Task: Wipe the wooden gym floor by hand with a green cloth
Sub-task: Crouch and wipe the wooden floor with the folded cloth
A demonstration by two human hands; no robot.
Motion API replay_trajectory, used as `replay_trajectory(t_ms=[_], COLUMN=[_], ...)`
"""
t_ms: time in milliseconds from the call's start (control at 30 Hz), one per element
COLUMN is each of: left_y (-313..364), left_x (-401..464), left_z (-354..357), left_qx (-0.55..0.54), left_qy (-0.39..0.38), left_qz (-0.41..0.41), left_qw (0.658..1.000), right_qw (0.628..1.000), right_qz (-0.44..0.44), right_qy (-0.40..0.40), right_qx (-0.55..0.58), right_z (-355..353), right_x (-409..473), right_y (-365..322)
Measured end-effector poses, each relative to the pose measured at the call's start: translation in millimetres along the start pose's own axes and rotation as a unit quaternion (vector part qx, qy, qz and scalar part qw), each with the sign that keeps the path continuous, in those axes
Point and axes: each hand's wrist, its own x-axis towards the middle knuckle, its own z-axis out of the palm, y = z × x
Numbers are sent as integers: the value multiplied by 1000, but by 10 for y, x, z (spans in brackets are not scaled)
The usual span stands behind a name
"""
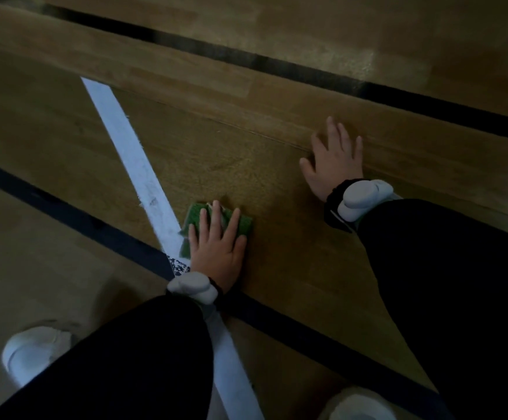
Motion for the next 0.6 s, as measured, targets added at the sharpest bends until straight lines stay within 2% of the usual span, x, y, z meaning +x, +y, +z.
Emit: replay_trajectory(t_ms=[33, 100, 200, 267, 400, 467, 567, 600], left_y=[110, 359, 753, 889, 791, 664, 407, 303], left_x=[-13, -134, -483, -643, -505, -342, -18, 85], left_z=[-15, 54, 269, 388, 345, 243, 54, -30], left_qx=[13, 46, 96, 113, 120, 132, 105, 86], left_qy=[-14, -47, -54, -64, -61, -66, -25, -38], left_qz=[20, 130, 345, 398, 417, 393, 263, 201], left_qw=[1000, 989, 932, 908, 899, 908, 959, 975], right_qw=[1000, 1000, 1000, 999, 998, 996, 995, 994], right_qz=[3, 2, -2, 8, 45, 69, 89, 95], right_qy=[-1, -1, 9, 22, 34, 33, 25, 23], right_qx=[4, 7, 21, 26, 41, 47, 47, 49], right_z=[-2, -8, -68, -102, -158, -172, -161, -151], right_x=[-2, -18, -54, -82, -112, -129, -146, -148], right_y=[10, -12, -7, 51, 209, 295, 409, 431])
